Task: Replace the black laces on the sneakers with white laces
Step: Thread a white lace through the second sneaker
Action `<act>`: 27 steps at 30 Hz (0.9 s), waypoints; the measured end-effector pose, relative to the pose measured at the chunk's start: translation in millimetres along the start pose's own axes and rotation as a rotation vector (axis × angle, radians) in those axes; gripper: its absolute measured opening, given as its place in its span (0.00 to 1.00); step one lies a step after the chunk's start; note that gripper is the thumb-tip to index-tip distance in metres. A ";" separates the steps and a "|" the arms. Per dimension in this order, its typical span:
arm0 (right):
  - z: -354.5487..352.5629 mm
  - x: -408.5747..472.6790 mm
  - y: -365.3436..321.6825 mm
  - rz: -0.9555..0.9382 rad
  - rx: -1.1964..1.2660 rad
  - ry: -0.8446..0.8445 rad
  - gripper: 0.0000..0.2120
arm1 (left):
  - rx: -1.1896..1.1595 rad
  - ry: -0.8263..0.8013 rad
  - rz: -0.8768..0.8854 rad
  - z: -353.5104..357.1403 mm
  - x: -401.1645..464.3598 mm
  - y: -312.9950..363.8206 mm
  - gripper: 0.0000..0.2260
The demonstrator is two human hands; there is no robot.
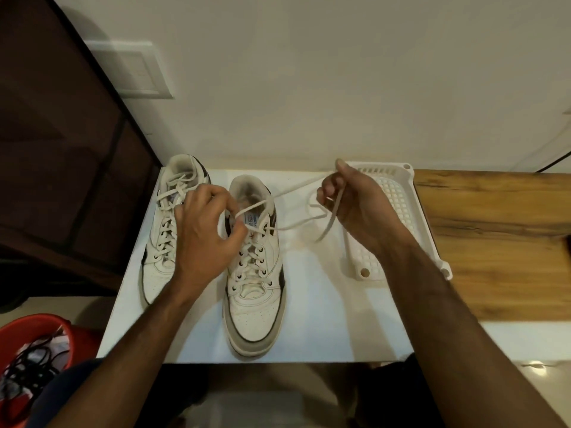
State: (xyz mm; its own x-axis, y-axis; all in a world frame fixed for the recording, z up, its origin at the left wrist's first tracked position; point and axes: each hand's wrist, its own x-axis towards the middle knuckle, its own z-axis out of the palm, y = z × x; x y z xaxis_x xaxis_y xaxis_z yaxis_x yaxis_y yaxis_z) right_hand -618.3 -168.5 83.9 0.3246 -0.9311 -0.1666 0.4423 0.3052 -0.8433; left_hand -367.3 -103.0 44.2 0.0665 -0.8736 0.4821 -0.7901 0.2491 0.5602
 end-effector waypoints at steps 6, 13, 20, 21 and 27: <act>-0.7 7.6 8.0 -0.024 0.464 0.264 0.16 | -0.275 -0.232 0.135 -4.3 -2.2 3.7 0.04; 22.3 4.5 7.2 -0.021 0.038 0.212 0.14 | -0.046 -0.300 0.321 3.6 -12.2 8.3 0.17; 49.3 -8.1 30.5 0.103 -0.564 -0.146 0.28 | -0.190 -0.103 0.007 -1.8 -6.8 19.6 0.12; 51.4 -10.3 29.5 0.101 -0.590 -0.153 0.28 | -0.203 -0.118 -0.030 -0.6 -5.9 18.7 0.12; 58.6 -19.0 26.7 0.003 -0.729 -0.151 0.29 | -0.378 -0.113 -0.215 2.7 -1.8 14.7 0.08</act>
State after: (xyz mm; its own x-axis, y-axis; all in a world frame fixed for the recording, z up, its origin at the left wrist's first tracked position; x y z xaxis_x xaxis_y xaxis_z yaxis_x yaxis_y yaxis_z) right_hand -563.7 -130.9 94.5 0.4595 -0.8768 -0.1417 -0.2085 0.0485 -0.9768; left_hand -380.8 -99.0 49.7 0.1213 -0.9570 0.2636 -0.4860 0.1743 0.8564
